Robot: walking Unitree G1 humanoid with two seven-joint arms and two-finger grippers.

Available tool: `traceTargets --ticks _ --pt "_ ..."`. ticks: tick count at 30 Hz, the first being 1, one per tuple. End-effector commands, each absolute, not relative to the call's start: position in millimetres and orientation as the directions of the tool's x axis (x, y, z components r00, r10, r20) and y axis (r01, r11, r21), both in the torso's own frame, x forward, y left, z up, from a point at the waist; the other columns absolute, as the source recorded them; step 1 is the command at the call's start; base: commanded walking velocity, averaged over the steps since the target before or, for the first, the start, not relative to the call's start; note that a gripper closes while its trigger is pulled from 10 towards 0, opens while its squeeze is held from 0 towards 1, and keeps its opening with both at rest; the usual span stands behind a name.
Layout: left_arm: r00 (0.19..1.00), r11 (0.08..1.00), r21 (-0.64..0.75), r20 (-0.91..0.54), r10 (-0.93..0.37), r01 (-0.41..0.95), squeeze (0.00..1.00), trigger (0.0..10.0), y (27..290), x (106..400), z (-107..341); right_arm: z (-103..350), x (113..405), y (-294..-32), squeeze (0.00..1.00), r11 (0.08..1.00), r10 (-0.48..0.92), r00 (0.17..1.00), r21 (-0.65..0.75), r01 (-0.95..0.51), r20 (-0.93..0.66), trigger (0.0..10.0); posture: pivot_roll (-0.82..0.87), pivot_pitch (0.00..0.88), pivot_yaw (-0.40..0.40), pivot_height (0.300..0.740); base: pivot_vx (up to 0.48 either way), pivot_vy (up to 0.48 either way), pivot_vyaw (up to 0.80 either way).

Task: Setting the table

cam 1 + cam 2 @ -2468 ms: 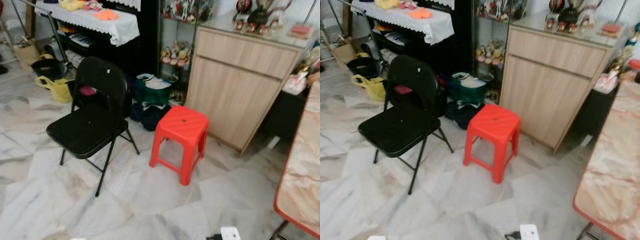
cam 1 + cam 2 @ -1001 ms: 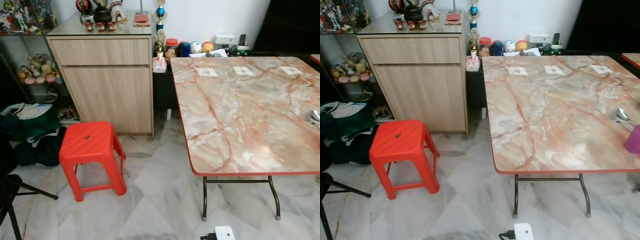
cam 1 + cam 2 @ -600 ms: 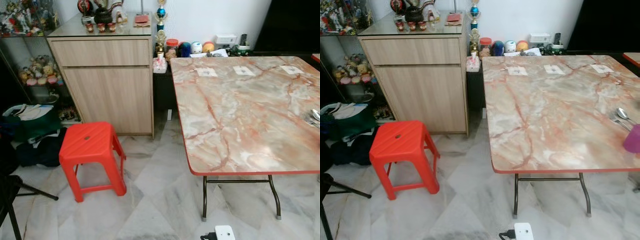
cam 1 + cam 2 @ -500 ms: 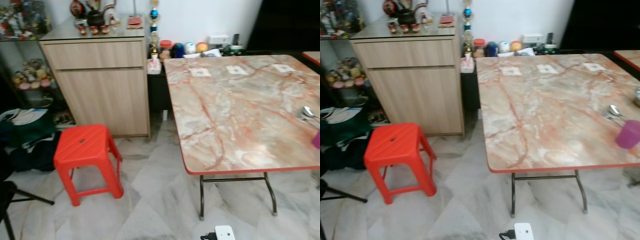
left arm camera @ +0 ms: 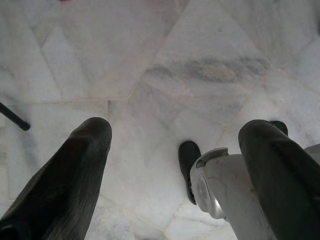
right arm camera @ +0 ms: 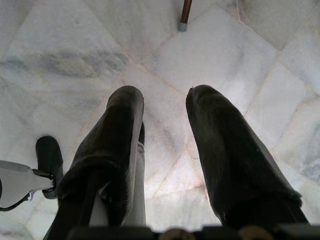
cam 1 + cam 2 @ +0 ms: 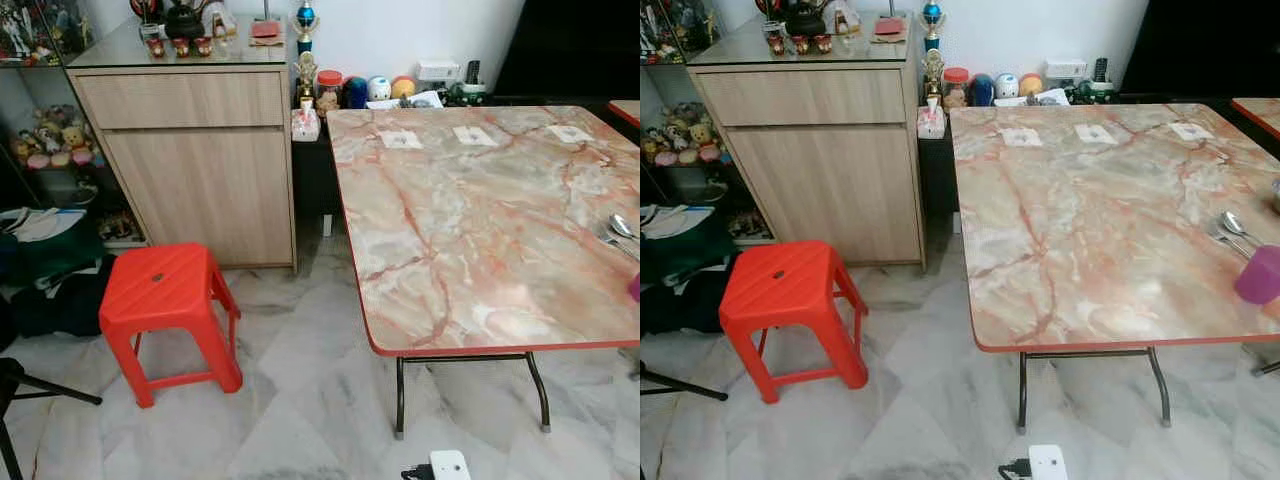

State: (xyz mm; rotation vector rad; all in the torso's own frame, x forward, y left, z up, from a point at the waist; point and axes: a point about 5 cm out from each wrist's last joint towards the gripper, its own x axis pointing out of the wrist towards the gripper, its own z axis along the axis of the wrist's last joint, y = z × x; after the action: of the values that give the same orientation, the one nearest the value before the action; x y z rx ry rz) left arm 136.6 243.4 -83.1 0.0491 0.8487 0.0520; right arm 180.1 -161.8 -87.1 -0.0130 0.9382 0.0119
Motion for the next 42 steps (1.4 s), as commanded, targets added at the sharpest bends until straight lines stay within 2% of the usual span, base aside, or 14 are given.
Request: traceTargets --ticks 1,6,9,15,18,23,27,30,33,36,42 --pt "0.500 0.990 0.117 -0.855 0.138 -0.074 0.00 10.0 239 145 -90 -107 117 -173 0.00 0.996 0.028 0.531 0.069 0.056 -0.847 10.0 0.06 0.000 0.002 0.740 0.000 0.000 -0.48" --pt "0.503 0.991 0.111 -0.855 0.131 -0.069 0.00 10.0 232 148 -91 -107 117 -173 0.00 0.997 0.031 0.528 0.066 0.047 -0.849 10.0 0.06 0.000 0.001 0.740 0.000 0.000 -0.80" --pt "0.505 0.990 0.119 -0.851 0.141 -0.076 0.00 10.0 241 150 -88 -107 117 -173 0.00 0.997 0.032 0.529 0.065 0.044 -0.848 10.0 0.06 0.000 0.001 0.740 0.000 0.000 -0.74" --pt "0.503 0.988 0.130 -0.850 0.154 -0.083 0.00 10.0 253 148 -85 -107 118 -173 0.00 0.997 0.021 0.537 0.059 0.054 -0.843 10.0 0.06 0.000 0.002 0.740 0.000 0.000 0.00" --pt "0.502 0.990 0.122 -0.853 0.143 -0.074 0.00 10.0 244 146 -88 -106 119 -173 0.00 0.996 0.022 0.545 0.063 0.057 -0.838 10.0 0.06 0.000 0.002 0.740 0.000 0.000 0.00" --pt "0.499 0.994 0.099 -0.860 0.110 -0.048 0.00 10.0 214 147 -95 -106 118 -172 0.00 0.996 0.026 0.545 0.069 0.058 -0.838 10.0 0.06 0.000 0.005 0.740 0.000 -0.273 0.00" --pt "0.498 0.995 0.094 -0.861 0.103 -0.043 0.00 10.0 207 147 -97 -107 118 -172 0.00 0.995 0.026 0.545 0.073 0.065 -0.838 10.0 0.06 0.000 0.006 0.740 0.000 -0.480 0.00" --pt "0.497 0.994 0.095 -0.862 0.105 -0.046 0.00 10.0 209 145 -97 -107 117 -172 0.00 0.995 0.026 0.541 0.072 0.065 -0.841 10.0 0.06 0.000 0.006 0.740 0.000 -0.480 0.00" --pt "0.488 0.992 0.113 -0.863 0.130 -0.063 0.00 10.0 232 138 -94 -107 118 -171 0.00 0.995 0.027 0.543 0.073 0.063 -0.839 10.0 0.06 0.000 0.006 0.740 0.000 -0.480 -0.46" --pt "0.485 0.990 0.121 -0.863 0.140 -0.070 0.00 10.0 243 135 -92 -106 118 -172 0.00 0.996 0.026 0.548 0.070 0.060 -0.836 10.0 0.06 0.000 0.005 0.740 0.000 -0.480 0.00" --pt "0.487 0.990 0.121 -0.861 0.143 -0.077 0.00 10.0 252 133 -90 -106 119 -171 0.00 0.996 0.024 0.550 0.069 0.060 -0.835 10.0 0.06 0.000 0.007 0.740 0.000 -0.480 0.00"
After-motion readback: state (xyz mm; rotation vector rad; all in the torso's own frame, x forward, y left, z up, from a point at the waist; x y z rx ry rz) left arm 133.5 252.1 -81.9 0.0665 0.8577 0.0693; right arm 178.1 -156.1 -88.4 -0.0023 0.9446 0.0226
